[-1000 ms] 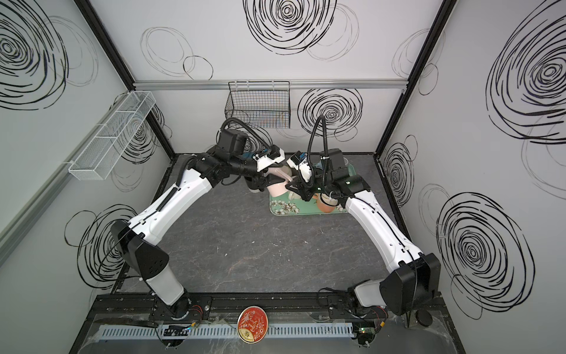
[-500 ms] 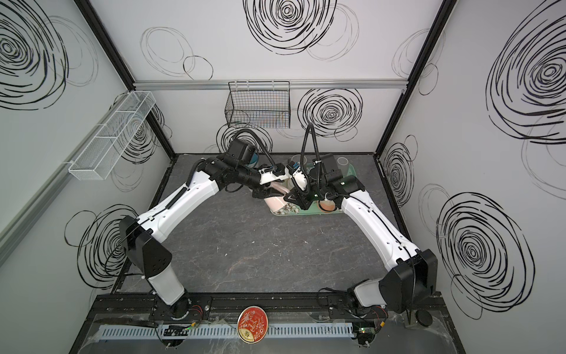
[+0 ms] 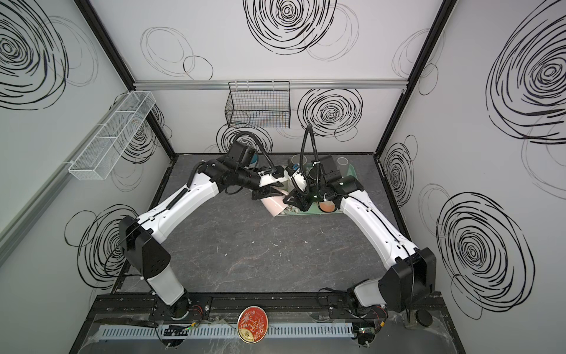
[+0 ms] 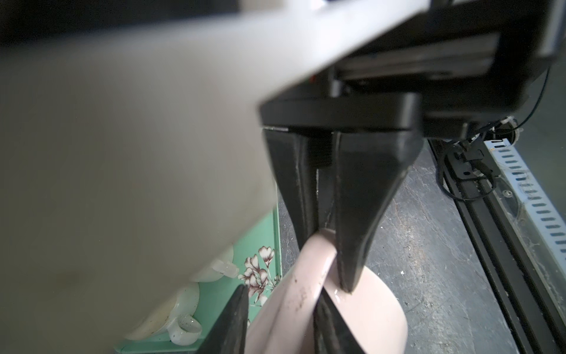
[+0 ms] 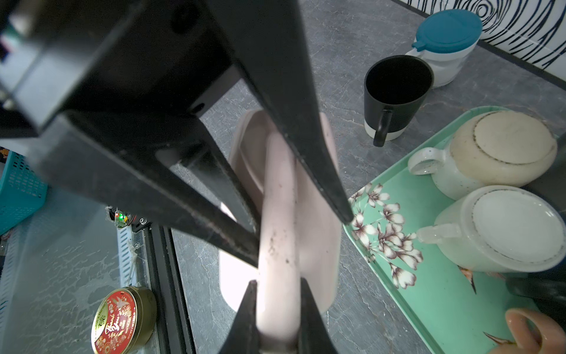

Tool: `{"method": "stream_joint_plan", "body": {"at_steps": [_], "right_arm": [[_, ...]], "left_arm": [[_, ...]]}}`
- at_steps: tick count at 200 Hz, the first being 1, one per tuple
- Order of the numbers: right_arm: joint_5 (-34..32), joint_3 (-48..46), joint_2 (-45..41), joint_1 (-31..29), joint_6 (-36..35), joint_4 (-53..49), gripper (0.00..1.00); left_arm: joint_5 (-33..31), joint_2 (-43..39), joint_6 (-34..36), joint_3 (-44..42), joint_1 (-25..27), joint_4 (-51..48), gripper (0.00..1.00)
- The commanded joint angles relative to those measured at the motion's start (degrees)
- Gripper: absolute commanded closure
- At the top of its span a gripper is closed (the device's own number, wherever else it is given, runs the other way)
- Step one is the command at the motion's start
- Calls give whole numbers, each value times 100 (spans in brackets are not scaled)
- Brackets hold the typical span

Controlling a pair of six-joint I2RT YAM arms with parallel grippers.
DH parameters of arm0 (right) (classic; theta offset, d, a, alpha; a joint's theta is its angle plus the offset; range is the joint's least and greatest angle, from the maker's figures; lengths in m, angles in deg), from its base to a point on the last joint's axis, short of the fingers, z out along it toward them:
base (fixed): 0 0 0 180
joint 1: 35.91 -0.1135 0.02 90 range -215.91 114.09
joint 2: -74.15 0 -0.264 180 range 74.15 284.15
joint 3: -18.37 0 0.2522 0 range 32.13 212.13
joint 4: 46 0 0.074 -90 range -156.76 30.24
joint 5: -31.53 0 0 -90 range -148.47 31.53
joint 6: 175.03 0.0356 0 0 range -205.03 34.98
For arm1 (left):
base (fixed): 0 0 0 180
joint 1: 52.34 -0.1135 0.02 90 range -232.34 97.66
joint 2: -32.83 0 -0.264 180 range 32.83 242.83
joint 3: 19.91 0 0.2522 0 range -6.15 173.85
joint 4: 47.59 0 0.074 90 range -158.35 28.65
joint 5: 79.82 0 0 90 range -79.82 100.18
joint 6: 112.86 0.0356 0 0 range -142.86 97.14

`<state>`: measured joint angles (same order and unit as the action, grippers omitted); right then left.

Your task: Turn the mug right side up

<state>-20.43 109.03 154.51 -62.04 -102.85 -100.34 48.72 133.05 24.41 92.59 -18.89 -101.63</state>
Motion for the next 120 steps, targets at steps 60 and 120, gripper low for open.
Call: {"method": "stream_joint_plan", "body": {"at_steps": [60,120], "right_arm": [[649,101,-194,110,408,1098,100],[960,-63,-209,252,920,1484,100]], "left_arm": [[-1250,-123,-408,-992,600,1080,71],[-2482,-640,-142,-1931,1004,2406,86]]}}
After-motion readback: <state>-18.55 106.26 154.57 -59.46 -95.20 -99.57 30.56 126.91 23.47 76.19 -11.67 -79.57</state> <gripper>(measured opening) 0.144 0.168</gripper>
